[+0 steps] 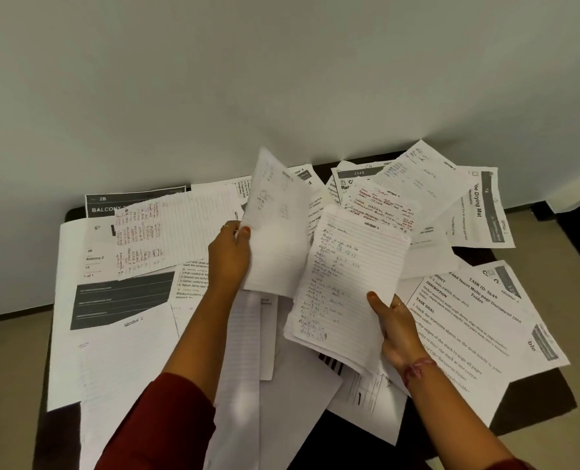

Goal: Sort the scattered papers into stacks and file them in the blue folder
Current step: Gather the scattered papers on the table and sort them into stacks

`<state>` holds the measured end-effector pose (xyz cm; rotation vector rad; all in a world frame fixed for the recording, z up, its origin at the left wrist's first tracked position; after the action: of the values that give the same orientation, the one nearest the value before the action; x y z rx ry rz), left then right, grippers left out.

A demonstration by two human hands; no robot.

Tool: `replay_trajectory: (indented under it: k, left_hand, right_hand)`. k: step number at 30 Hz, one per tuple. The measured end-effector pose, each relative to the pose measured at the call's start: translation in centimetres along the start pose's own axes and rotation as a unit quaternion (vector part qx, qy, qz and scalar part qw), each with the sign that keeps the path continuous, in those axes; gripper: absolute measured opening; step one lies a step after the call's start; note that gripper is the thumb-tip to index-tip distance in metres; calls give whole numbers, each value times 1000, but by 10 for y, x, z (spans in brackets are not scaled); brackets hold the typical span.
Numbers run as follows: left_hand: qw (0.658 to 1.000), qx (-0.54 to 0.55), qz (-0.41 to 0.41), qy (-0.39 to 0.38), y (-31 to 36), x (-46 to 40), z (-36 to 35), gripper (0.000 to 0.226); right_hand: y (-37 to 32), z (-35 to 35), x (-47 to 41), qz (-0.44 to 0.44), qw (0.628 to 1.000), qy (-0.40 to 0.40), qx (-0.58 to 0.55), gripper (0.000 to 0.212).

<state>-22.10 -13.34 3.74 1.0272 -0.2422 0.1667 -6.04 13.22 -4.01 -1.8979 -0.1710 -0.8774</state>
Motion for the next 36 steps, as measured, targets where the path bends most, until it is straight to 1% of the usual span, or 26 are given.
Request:
replay_trajectory:
  k: [2,4,7,9,12,15,18,23,28,36]
  left_hand:
    - [999,34,-4,20,2,5,13,31]
    - [995,96,14,26,-2,9,24,31]
    - [981,186,50,7,-16,19,33,32]
    - [974,214,68,-19,-29,30,35,30]
    - [969,227,78,-62,-47,51,33,26]
    - [966,238,76,-65,-65,74,37,24]
    - [950,281,94,-94,-84,94,37,23]
    - [942,289,102,-138,-97,117,42,26]
    - [942,283,104,-147,-106,123,49,24]
    - [946,241,112,-184,-113,110,62,23]
  right_hand:
    - [-4,-15,2,4,1000,-25,-8,29]
    - [-9,-30,3,8,999,-49,-7,29]
    - [-18,-53,7,19,996,-81,6,26]
    - [-22,-65,11,25,995,-100,13,26]
    - [-24,-79,15,31,993,-116,14,32]
    - [-24,-88,19,41,991,-126,7,35]
    - [-19,-96,23,47,989,-138,8,34]
    - [-3,-117,30,47,984,-171,13,36]
    - [15,-128,33,50,981,-187,28,38]
    - [29,-148,29,97,969,-169,152,52]
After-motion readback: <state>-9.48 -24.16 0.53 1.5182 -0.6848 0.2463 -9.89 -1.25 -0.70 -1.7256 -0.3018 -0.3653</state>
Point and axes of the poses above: each hand's wrist, its own x-axis away from the middle knuckle, its own z-axis out of the back of the hand, y = z × x, the point moved 6 cm from there along -x, towards the middle knuckle, and after that the axes turned 8 degrees about -y, right-handed, at the moved point
